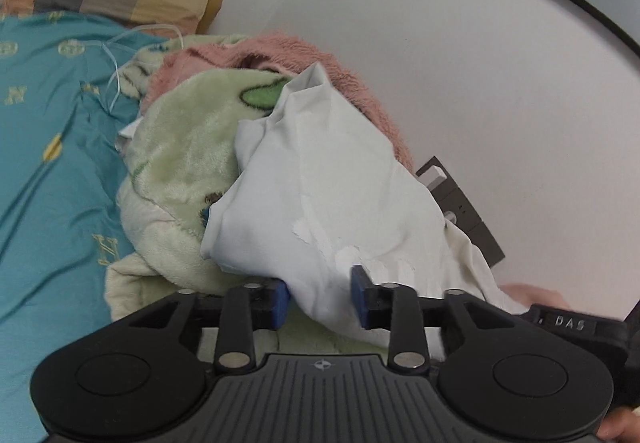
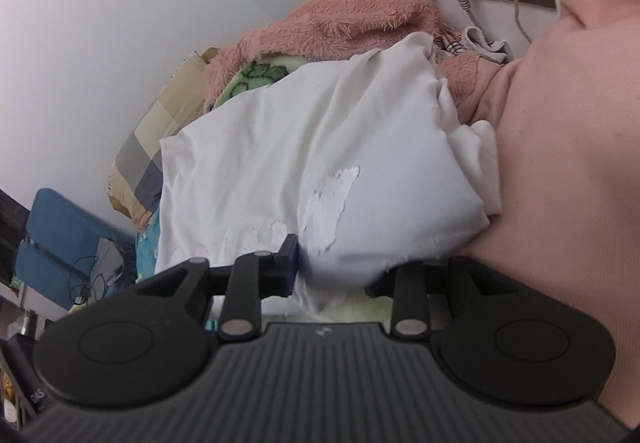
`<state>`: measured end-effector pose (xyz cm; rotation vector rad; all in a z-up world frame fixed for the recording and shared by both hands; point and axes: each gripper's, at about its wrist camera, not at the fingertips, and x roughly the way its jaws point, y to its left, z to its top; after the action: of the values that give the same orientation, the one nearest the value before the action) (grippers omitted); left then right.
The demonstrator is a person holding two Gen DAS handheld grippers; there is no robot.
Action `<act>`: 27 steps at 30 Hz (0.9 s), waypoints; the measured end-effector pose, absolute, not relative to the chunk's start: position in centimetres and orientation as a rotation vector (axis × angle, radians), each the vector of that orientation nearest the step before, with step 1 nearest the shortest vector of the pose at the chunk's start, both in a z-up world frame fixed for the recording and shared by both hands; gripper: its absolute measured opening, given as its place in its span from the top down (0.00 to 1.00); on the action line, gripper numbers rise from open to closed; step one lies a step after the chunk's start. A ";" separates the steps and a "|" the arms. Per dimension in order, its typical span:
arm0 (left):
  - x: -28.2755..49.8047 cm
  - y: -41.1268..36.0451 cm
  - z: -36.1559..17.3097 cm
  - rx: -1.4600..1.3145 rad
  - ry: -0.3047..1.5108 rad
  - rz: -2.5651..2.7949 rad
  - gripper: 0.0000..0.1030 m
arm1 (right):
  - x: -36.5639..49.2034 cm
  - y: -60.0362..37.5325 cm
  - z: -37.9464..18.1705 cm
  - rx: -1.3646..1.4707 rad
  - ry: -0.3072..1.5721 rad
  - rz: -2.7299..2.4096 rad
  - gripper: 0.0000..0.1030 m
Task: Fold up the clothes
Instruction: 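Grasp the folded T-shirt with both grippers and carry it onto the blanket pile, then open both grippers and pull them back from the placed T-shirt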
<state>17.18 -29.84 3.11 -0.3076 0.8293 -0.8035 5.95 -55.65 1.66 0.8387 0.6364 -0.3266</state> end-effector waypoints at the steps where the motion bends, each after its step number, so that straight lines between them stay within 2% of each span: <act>1: 16.5 -29.6 3.9 -0.274 0.811 -0.801 0.46 | 5.4 -55.3 2.4 0.828 0.641 -0.327 0.60; 2: 15.7 -29.2 4.7 -0.243 0.788 -0.801 0.40 | 4.7 -54.8 3.2 0.798 0.639 -0.330 0.52; 4: 14.0 -28.3 6.5 -0.199 0.736 -0.804 0.28 | 3.3 -53.8 5.0 0.736 0.636 -0.337 0.46; 5: 13.1 -27.8 7.3 -0.181 0.711 -0.802 0.19 | 2.5 -53.1 5.9 0.707 0.627 -0.334 0.45; 6: 12.1 -27.4 8.2 -0.164 0.688 -0.800 0.16 | 1.6 -52.4 6.8 0.680 0.614 -0.329 0.45; 7: 11.1 -26.9 9.1 -0.147 0.665 -0.797 0.15 | 0.7 -51.6 7.6 0.652 0.600 -0.324 0.39; 8: 10.0 -26.4 10.0 -0.131 0.641 -0.784 0.11 | -0.2 -51.0 8.3 0.623 0.583 -0.324 0.33; 9: 8.9 -25.9 10.8 -0.116 0.616 -0.761 0.04 | -0.9 -50.4 9.0 0.599 0.567 -0.315 0.33; 10: 7.7 -25.3 11.7 -0.101 0.591 -0.739 0.01 | -1.6 -49.8 9.7 0.576 0.551 -0.305 0.30; 11: 6.6 -24.8 12.5 -0.086 0.566 -0.717 0.00 | -2.3 -49.2 10.4 0.552 0.535 -0.295 0.20; 13: 4.3 -23.6 14.3 -0.063 0.518 -0.690 0.00 | -3.5 -48.1 11.6 0.515 0.512 -0.281 0.12; 19: -1.0 -20.2 17.1 -0.023 0.418 -0.660 0.00 | -7.9 -44.2 14.2 0.357 0.380 -0.287 0.12; 27: -7.2 -16.4 17.9 0.016 0.292 -0.611 0.00 | -12.1 -39.4 13.5 0.200 0.246 -0.308 0.12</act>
<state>-7.18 -16.37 17.95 0.0160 0.2924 -0.6106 -12.14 -39.39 13.49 0.2001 0.2462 -0.3078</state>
